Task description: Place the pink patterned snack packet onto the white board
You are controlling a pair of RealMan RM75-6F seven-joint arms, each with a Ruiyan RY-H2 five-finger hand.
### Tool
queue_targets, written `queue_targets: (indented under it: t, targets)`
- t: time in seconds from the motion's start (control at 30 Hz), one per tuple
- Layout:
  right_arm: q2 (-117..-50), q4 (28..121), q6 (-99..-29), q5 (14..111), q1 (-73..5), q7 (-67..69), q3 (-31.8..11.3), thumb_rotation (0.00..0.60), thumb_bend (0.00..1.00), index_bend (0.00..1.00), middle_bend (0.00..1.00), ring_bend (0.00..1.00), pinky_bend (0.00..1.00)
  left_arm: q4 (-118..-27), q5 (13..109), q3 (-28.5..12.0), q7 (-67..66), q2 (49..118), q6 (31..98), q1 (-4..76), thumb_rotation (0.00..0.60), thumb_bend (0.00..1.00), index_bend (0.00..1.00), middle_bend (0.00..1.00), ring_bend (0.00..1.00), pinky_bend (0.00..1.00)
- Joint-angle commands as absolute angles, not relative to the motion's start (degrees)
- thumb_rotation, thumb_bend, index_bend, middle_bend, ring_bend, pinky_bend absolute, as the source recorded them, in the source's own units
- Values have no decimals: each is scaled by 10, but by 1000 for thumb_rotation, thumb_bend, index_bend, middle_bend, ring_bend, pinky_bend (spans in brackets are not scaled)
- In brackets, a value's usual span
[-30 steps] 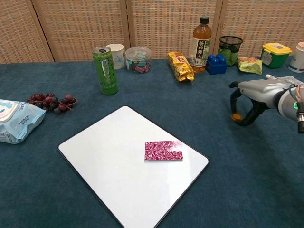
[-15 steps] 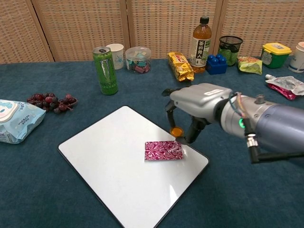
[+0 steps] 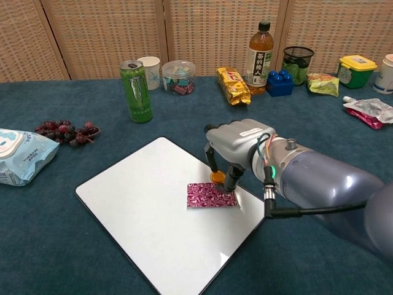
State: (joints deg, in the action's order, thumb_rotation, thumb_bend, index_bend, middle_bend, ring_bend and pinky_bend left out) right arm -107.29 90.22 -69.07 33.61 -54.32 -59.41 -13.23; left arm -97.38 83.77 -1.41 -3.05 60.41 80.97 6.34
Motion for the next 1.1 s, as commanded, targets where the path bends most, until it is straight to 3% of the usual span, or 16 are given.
queue_targets:
  t: [0.03,0.33,0.47,0.57,0.9,1.1]
  targets:
    - [-1079,898,-692,331,-544,-590,-136,600,414,634,5,0,0,-974,837,-14,-32,604,807,65,600,0,0,0,0,0]
    - [-1091,893,-692,332,-545,-588,-130,600,393,625,4,0,0,-975,835,-14,-36,606,806,65,600,0,0,0,0,0]
    - [-1090,896,-689,323,-544,-589,-128,600,105,369,0,0,0,-974,833,-14,-34,605,804,66,600,0,0,0,0,0]
    - [-1084,906,-684,313,-544,-592,-129,600,4,277,0,0,0,-974,834,-14,-33,605,805,66,600,0,0,0,0,0]
    - [-1062,959,-704,323,-548,-593,-138,600,46,275,0,0,0,-975,840,-12,-28,603,808,65,600,0,0,0,0,0]
    - [-987,1038,-736,367,-528,-574,-148,600,53,274,0,0,0,-975,844,-12,-20,600,813,63,600,0,0,0,0,0]
